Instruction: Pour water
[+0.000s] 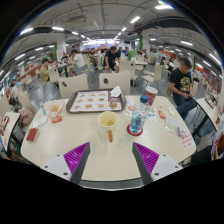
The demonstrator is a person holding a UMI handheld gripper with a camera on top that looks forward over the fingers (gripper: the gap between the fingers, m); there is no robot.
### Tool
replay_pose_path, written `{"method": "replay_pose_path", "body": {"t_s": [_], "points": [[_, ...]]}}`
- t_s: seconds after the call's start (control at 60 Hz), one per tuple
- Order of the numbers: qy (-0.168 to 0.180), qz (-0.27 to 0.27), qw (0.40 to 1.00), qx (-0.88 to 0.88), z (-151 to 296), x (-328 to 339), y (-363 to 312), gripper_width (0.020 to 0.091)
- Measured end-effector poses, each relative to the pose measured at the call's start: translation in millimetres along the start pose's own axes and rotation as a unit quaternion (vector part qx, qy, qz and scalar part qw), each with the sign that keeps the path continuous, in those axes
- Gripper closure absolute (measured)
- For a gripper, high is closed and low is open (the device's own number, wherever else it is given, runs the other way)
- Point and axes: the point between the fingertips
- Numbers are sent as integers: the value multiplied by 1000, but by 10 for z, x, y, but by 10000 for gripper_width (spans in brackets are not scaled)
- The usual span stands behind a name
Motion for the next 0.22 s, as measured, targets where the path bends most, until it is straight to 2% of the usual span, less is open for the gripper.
{"method": "replay_pose_path", "body": {"t_s": [0.217], "points": [[2, -6, 1000, 14, -57, 45, 26, 253]]}}
Point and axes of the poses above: the point between the fingertips, and its own axes, seen from behind it with the camera up: y to the right, z up, x backward, against the way the camera looks, and after that the axes turned 1 degree about -x, right-handed
